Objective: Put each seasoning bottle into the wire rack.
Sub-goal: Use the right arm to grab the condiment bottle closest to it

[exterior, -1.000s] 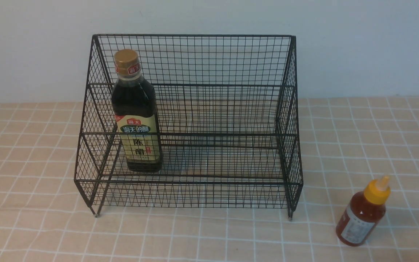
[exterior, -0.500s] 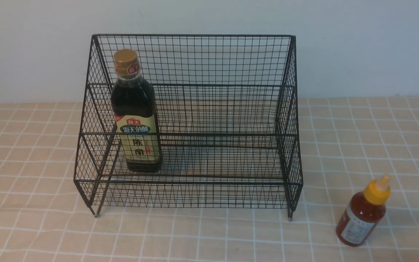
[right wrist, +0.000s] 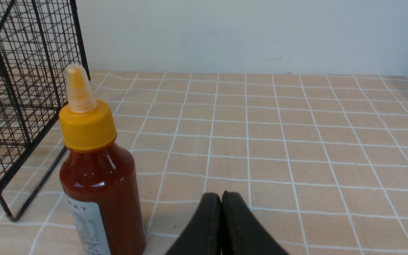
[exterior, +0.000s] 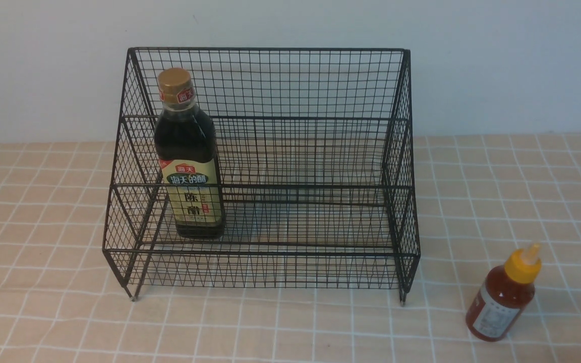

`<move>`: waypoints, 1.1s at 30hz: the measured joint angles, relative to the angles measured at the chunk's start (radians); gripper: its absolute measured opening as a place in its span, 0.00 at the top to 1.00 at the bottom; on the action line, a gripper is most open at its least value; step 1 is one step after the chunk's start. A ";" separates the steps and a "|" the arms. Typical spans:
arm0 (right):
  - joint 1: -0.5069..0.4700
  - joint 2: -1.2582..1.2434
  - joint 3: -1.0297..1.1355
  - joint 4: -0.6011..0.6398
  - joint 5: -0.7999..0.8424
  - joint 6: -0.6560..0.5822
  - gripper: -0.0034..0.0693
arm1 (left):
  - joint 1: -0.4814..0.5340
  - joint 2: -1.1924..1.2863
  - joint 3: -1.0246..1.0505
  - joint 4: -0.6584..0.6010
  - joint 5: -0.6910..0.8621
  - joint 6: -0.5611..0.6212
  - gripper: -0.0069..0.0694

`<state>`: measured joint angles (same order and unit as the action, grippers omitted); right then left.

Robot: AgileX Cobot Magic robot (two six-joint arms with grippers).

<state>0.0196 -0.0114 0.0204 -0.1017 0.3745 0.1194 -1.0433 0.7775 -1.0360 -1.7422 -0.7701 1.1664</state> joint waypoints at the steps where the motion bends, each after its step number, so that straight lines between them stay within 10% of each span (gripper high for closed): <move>1: 0.000 0.000 0.000 0.000 0.000 0.000 0.97 | 0.000 0.000 0.000 0.033 0.052 -0.010 0.91; 11: 0.000 0.000 0.000 0.000 0.000 -0.001 0.97 | 0.000 -0.001 0.000 0.497 0.335 -0.098 0.91; 22: 0.000 0.000 0.000 0.000 0.000 -0.001 0.97 | 0.013 -0.110 0.000 1.393 0.753 -0.732 0.91; 27: 0.000 0.000 0.000 0.000 0.000 -0.001 0.97 | 0.217 -0.176 0.023 1.612 1.013 -1.029 0.91; 33: 0.000 0.000 0.000 0.000 0.000 -0.001 0.97 | 0.576 -0.305 0.248 1.662 1.075 -1.101 0.91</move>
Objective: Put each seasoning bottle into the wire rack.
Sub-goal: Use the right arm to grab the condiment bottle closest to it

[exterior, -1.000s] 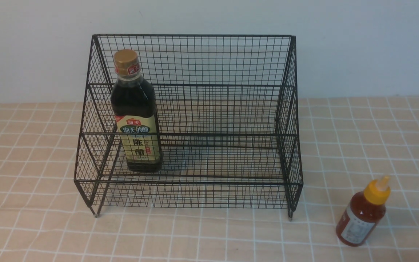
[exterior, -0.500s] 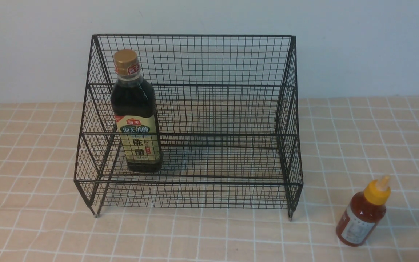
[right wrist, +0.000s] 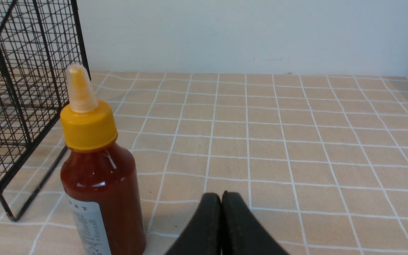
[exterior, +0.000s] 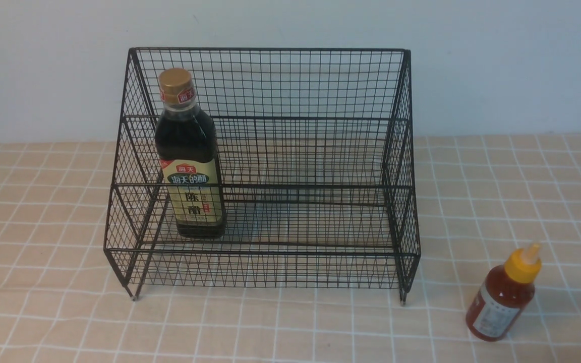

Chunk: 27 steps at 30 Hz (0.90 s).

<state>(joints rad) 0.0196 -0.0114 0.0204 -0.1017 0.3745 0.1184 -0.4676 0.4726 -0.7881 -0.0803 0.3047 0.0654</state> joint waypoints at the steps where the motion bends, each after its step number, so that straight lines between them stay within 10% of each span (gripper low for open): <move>1: 0.000 0.000 0.000 0.000 0.000 0.000 0.97 | 0.030 -0.016 0.030 0.002 0.001 -0.007 0.91; 16: 0.000 0.000 0.000 -0.001 0.000 0.000 0.97 | 0.419 -0.429 0.663 0.113 0.009 -0.087 0.91; 27: 0.000 0.000 0.000 -0.001 0.000 0.000 0.97 | 0.454 -0.484 0.817 0.114 0.064 -0.088 0.91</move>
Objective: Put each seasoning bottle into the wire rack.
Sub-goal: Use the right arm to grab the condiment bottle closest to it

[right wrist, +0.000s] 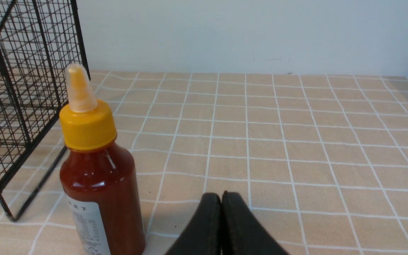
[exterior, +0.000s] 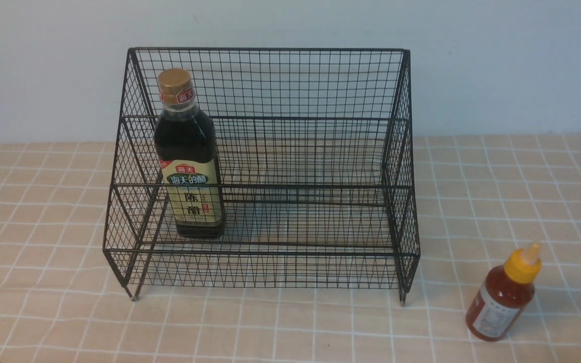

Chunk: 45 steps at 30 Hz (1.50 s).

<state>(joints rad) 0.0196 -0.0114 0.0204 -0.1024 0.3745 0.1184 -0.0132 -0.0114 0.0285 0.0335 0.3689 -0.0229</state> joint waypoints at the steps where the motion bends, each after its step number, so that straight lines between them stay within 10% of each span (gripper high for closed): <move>1: 0.000 0.000 0.000 0.000 0.000 0.000 0.97 | 0.000 0.000 0.000 0.000 0.001 0.000 0.91; 31: 0.000 0.000 0.000 0.000 -0.002 0.001 0.97 | 0.000 0.000 0.000 0.001 0.004 0.000 0.91; 45: 0.000 0.000 0.009 0.159 -0.454 0.134 0.97 | 0.000 0.000 0.000 0.001 0.005 0.000 0.91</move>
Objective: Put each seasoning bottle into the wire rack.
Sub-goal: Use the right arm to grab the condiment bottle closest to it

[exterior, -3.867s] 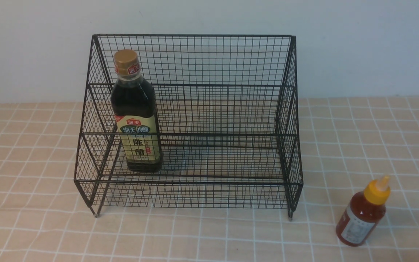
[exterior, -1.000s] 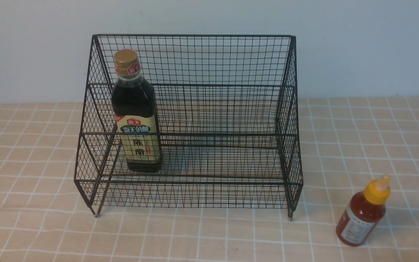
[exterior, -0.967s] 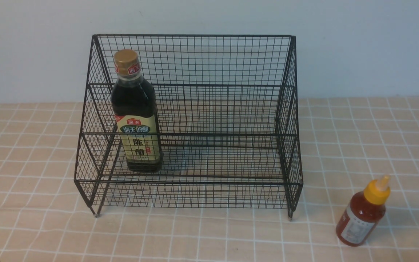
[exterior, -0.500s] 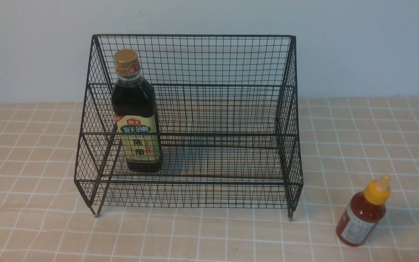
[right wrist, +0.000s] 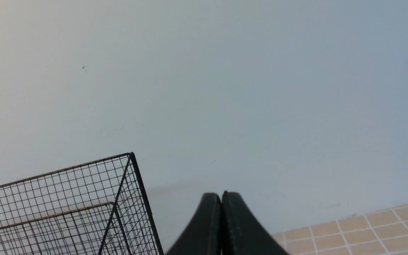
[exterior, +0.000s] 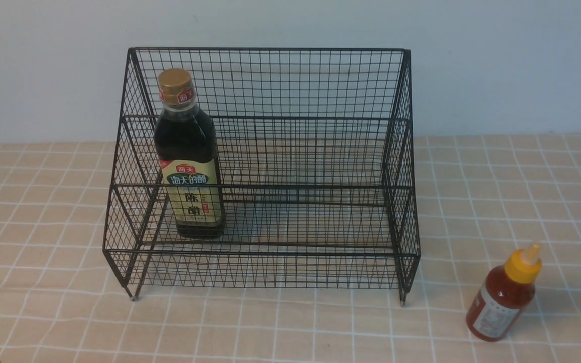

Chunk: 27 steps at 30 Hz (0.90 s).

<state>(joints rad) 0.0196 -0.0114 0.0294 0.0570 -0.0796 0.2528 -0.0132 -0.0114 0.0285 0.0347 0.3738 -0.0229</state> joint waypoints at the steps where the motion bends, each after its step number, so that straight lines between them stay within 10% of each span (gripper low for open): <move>1: 0.000 0.000 0.000 0.001 0.005 -0.013 0.97 | 0.000 0.000 0.000 0.000 0.000 0.000 0.91; 15: 0.000 0.045 -0.050 -0.095 -0.085 0.076 0.95 | 0.000 0.000 0.000 0.001 0.002 0.000 0.91; 27: 0.061 0.628 -0.233 -0.610 -0.241 0.441 0.67 | 0.000 0.000 -0.001 0.001 0.006 0.000 0.91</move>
<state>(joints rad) 0.0803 0.6163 -0.2037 -0.5531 -0.3211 0.6939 -0.0132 -0.0114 0.0276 0.0359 0.3796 -0.0229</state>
